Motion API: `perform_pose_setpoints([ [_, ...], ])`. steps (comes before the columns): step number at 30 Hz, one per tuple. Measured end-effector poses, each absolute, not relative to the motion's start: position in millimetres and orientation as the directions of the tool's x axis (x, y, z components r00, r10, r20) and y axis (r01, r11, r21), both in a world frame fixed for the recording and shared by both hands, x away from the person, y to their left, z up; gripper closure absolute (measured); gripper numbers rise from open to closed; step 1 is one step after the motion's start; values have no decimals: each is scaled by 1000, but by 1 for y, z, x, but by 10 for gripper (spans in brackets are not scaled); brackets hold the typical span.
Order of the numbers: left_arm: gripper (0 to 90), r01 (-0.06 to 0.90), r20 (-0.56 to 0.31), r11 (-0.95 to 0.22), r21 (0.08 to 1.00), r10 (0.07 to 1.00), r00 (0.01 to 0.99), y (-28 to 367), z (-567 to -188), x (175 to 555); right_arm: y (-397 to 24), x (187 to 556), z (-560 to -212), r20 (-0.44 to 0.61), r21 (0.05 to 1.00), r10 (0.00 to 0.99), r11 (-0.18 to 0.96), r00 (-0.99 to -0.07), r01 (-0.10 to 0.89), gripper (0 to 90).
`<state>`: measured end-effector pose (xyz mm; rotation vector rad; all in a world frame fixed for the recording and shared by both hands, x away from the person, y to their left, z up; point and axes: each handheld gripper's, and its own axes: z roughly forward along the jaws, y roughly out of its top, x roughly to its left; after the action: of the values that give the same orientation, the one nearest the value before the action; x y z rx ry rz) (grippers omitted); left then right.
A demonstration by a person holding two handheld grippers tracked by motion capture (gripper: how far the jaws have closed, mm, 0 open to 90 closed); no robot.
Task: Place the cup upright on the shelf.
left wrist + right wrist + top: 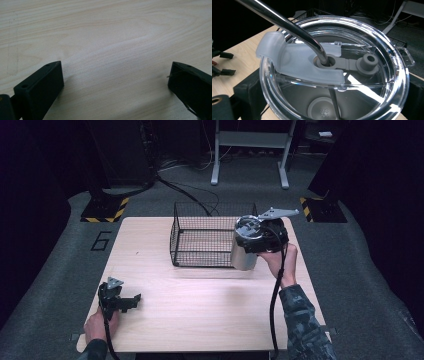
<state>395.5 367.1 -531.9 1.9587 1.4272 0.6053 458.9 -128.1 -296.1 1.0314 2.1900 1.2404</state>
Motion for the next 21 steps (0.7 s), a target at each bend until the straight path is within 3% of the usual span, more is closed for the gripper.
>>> perform_pose_setpoints([
  [21,0,661,-1,-214,719,951,309,367,-532,396,-102,498,-281,-1,855,768,333,-640,397,37],
])
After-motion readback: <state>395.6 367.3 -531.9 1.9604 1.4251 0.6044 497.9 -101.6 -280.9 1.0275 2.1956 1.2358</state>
